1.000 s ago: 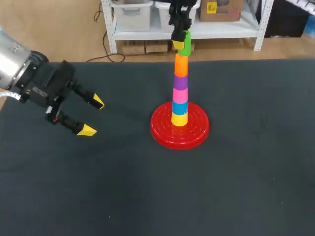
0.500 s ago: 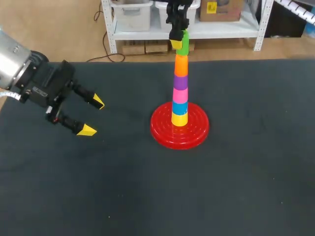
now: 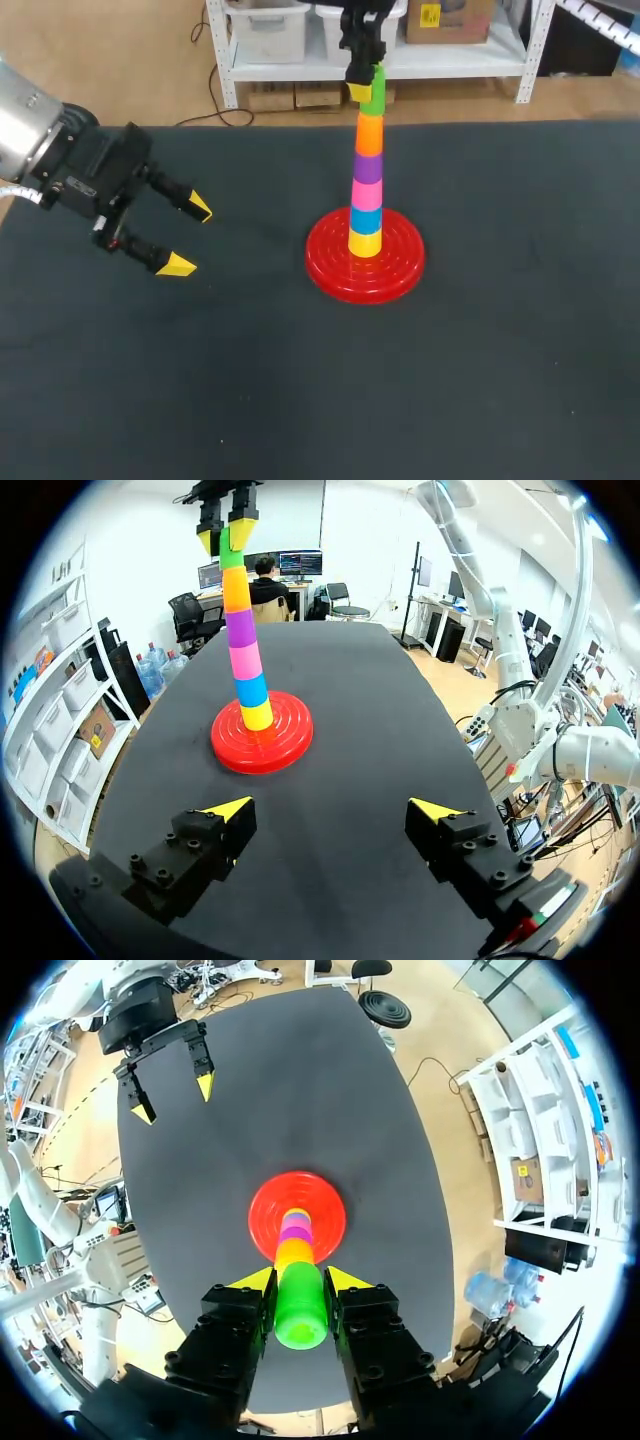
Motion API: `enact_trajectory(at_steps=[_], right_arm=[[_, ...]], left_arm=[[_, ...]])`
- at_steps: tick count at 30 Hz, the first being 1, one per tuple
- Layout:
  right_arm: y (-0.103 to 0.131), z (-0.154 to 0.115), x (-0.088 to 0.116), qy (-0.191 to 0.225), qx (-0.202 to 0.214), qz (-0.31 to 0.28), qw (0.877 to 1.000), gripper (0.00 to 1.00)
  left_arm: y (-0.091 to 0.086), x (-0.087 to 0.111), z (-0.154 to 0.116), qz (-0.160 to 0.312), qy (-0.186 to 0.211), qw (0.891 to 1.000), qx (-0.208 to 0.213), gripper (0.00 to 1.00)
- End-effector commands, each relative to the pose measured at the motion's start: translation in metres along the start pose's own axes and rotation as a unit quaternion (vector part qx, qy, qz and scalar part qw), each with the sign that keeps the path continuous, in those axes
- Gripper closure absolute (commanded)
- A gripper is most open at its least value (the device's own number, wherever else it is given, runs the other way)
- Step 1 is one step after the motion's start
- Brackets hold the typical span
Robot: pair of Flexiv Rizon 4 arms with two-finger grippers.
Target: Pick up and stack the cylinders on the red base in this order: pink,purple,orange,green
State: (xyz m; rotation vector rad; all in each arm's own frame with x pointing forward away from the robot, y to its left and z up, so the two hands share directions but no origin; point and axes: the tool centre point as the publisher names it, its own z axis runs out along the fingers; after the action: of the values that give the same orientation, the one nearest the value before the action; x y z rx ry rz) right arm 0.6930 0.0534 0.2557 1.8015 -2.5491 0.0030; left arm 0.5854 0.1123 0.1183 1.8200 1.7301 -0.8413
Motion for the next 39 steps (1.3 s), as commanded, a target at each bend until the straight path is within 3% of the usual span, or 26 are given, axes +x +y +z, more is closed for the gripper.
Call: enact_trajectory(at_steps=[1,18,39], right_arm=[[0.002,-0.001,0.003,-0.005,0.004,-0.001,1.000,1.00],[0.011,0.002,0.000,-0.010,-0.005,-0.015,1.000,1.00],[0.003,0.009,-0.001,-0.005,-0.017,-0.011,1.000,1.00]], left_arm=[[-0.001,0.002,0.000,0.002,-0.002,1.000,-0.002,0.00],[-0.001,0.002,0.000,0.002,-0.002,1.000,-0.002,0.00],[-0.001,0.002,0.000,0.002,-0.002,1.000,-0.002,0.00]])
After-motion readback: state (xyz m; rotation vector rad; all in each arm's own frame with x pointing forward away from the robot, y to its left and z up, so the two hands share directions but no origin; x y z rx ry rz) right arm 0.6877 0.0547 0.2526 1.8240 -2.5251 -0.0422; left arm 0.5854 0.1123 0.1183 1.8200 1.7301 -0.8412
